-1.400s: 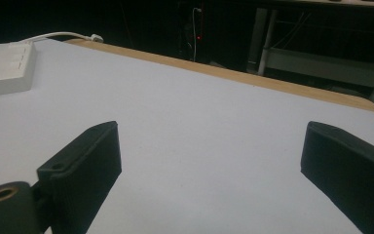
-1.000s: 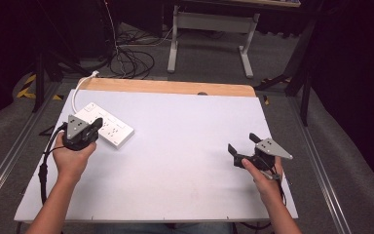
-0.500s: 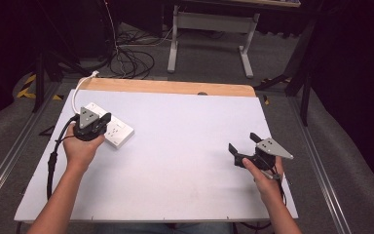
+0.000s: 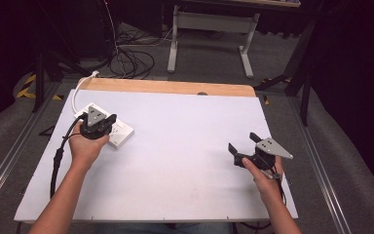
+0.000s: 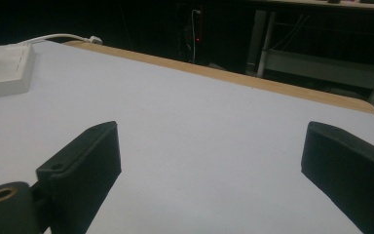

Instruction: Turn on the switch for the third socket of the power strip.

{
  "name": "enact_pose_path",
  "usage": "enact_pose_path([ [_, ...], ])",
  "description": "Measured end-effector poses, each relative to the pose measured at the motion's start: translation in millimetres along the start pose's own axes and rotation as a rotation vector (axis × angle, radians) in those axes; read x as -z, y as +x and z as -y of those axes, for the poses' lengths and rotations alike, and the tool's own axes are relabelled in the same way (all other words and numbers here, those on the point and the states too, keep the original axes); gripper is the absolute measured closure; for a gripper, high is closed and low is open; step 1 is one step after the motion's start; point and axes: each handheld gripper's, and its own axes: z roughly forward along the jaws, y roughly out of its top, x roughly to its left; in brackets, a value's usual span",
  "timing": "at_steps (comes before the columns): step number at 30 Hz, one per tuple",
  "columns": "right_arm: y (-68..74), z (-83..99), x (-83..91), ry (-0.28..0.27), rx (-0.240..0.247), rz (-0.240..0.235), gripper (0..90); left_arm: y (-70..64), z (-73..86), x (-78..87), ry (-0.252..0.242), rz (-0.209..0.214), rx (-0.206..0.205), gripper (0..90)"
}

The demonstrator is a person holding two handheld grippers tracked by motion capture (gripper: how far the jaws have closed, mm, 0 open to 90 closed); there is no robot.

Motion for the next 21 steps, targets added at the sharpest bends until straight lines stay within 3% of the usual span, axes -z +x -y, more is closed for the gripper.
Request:
enact_pose_path([
  [4,-0.5,0.1,0.0,0.001,0.000,0.000,7.6,0.2,1.2,-6.6,0.035,-0.005,-0.017,90.0],
  [8,-0.1,0.0,0.6,0.001,0.000,-0.003,7.6,1.9,0.4,-9.4,0.046,-0.010,-0.003,90.0],
  [13,1.2,0.1,-0.2,0.004,0.005,-0.003,7.7,3.0,1.5,-19.9,0.086,-0.014,-0.030,90.0],
  [21,3.1,0.3,-1.2,0.006,0.012,-0.008,7.7,4.3,2.7,-28.6,0.124,-0.014,-0.027,90.0],
])
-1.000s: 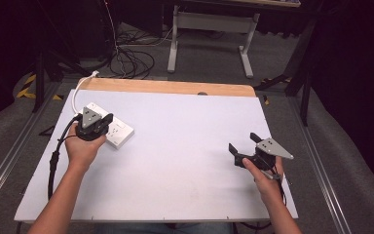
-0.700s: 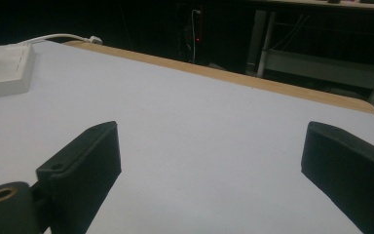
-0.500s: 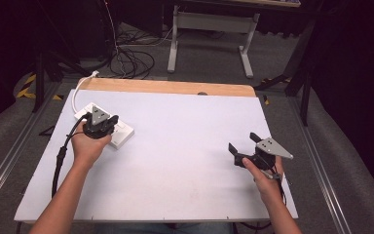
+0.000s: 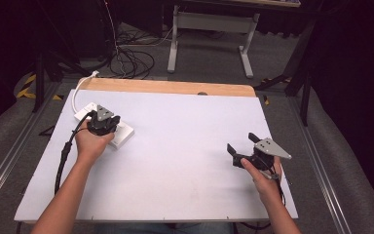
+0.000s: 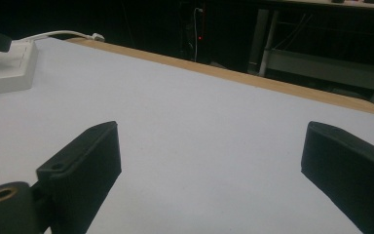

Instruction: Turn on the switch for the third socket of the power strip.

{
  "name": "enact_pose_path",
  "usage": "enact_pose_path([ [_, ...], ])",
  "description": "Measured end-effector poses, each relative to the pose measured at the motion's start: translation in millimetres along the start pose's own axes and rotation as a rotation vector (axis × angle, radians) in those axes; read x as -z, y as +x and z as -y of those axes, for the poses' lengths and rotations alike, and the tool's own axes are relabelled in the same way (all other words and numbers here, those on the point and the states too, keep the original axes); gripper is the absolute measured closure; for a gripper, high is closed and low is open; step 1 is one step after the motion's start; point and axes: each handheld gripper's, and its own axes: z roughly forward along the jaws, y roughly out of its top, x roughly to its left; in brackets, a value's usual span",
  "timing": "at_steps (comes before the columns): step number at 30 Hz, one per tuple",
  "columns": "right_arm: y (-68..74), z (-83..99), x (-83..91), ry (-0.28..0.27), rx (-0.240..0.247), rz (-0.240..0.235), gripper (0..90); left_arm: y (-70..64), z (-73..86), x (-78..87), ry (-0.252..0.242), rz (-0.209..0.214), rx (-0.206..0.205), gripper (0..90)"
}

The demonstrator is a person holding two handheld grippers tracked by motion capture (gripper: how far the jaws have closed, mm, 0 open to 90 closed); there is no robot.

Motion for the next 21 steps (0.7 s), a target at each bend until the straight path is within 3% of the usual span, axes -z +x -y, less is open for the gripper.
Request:
enact_pose_path([
  [12,0.7,-0.8,1.0,-0.001,0.002,-0.001,7.8,3.0,2.9,-3.3,0.027,-0.003,0.008,90.0],
  [21,1.7,-1.1,0.5,0.001,0.008,-0.005,7.8,3.8,4.6,-8.4,0.053,-0.008,-0.007,90.0],
])
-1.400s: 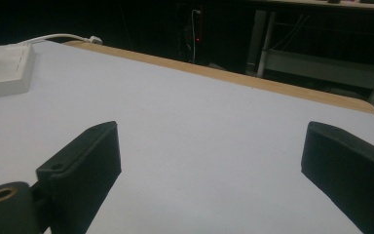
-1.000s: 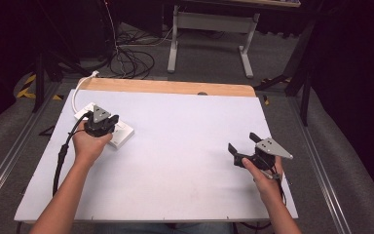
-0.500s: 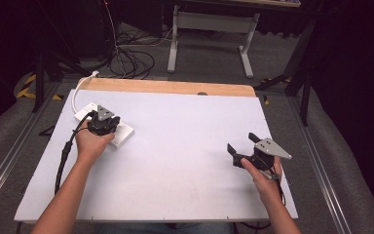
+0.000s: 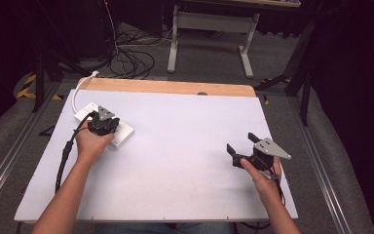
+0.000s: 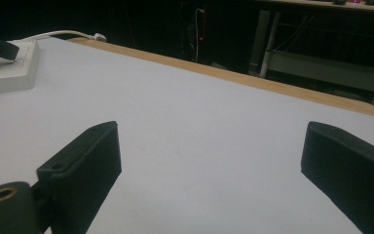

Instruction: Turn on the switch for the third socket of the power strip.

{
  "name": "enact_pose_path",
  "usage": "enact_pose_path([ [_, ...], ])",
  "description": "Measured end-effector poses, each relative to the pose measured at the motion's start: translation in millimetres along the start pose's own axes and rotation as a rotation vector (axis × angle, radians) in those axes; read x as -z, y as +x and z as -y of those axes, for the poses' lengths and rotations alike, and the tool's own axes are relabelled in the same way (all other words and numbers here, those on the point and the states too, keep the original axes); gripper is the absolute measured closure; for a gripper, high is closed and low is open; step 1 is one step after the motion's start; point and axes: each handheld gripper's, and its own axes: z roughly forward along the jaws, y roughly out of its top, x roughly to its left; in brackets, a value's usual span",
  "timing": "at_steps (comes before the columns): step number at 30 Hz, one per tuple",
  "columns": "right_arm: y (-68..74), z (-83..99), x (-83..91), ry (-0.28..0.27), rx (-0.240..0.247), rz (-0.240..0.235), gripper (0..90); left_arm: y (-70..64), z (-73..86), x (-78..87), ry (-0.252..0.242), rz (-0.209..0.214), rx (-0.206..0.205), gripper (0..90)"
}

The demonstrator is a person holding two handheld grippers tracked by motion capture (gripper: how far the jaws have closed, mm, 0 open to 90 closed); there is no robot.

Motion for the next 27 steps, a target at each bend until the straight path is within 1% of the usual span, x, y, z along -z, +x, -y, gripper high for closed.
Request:
enact_pose_path([
  [3,0.0,0.0,0.6,-0.001,-0.003,0.000,7.8,-0.2,-0.8,-1.8,0.000,0.001,0.005,90.0],
  [6,-0.1,0.4,0.2,0.003,-0.002,-0.001,7.8,-0.6,-0.9,-2.6,0.003,-0.007,-0.010,89.9],
  [10,0.9,0.3,0.0,0.005,0.000,-0.002,7.8,-0.1,-0.5,-2.9,0.002,0.000,-0.007,90.0],
  [14,1.1,0.2,0.4,0.005,0.000,-0.001,7.8,-0.7,-0.5,-3.0,0.000,-0.010,-0.013,90.0],
  [18,1.2,0.1,0.7,0.003,-0.001,-0.002,7.8,-1.6,-0.4,-3.4,0.002,-0.001,-0.013,90.0],
  [20,1.2,0.0,0.7,0.002,-0.001,-0.001,7.8,-1.2,0.0,-3.5,0.000,0.001,-0.004,90.0],
  [21,1.0,0.0,0.8,0.000,-0.003,-0.003,7.8,-0.3,0.1,-4.0,0.004,-0.003,-0.013,90.0],
  [22,1.1,0.0,1.0,0.000,-0.003,-0.004,7.8,-0.3,0.1,-4.0,0.004,-0.003,-0.013,90.0],
  [23,1.0,0.0,1.0,0.000,-0.003,-0.004,7.8,-0.8,0.9,-5.1,0.009,-0.015,-0.017,90.0],
  [24,1.1,-0.1,1.1,-0.001,-0.005,-0.003,7.8,0.0,1.1,-5.1,0.007,-0.015,-0.015,90.0],
  [25,1.1,-0.2,1.3,-0.002,-0.005,-0.003,7.8,0.6,1.2,-4.9,0.010,-0.007,0.001,90.0],
  [27,1.4,-0.4,1.5,-0.001,-0.004,-0.003,7.8,1.1,1.6,-4.8,0.007,-0.005,0.003,90.0],
])
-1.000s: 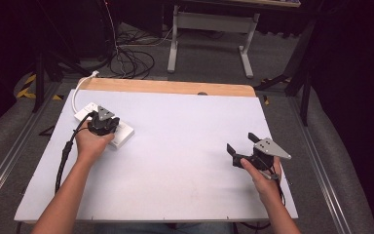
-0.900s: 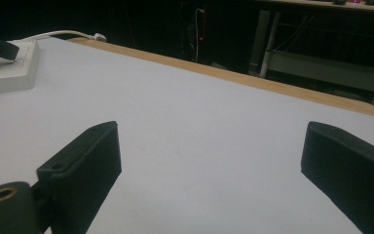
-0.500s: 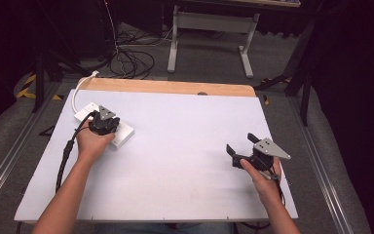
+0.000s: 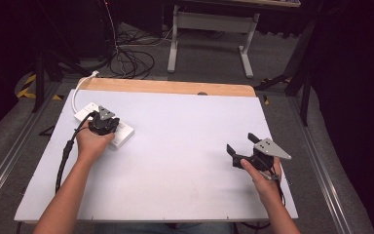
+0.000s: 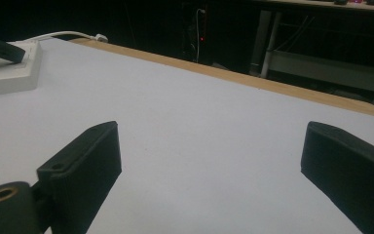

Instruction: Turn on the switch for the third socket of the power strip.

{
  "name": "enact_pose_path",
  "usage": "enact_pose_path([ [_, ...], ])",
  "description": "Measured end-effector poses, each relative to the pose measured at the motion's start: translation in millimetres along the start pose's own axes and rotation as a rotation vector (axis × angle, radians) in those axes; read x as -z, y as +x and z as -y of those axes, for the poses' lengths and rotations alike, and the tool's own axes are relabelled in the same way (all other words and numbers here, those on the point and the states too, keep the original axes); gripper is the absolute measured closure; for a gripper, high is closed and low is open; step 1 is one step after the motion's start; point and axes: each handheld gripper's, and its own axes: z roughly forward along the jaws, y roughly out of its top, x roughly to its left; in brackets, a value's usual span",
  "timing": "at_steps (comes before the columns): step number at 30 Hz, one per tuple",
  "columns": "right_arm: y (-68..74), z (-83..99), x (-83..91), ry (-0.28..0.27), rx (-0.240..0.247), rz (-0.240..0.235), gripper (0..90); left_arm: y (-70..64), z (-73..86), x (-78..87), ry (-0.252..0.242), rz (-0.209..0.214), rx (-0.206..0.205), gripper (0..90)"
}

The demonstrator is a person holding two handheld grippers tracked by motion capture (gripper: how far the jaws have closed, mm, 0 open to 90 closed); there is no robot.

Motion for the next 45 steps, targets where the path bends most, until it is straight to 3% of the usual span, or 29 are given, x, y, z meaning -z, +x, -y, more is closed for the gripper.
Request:
enact_pose_path([
  [22,0.9,-1.0,5.0,-0.008,0.001,0.006,7.8,-1.0,0.2,-1.2,-0.011,-0.013,-0.023,90.0],
  [45,0.5,-1.1,3.7,-0.009,0.002,0.005,7.8,-1.9,3.1,-1.4,-0.033,-0.008,0.001,90.0],
])
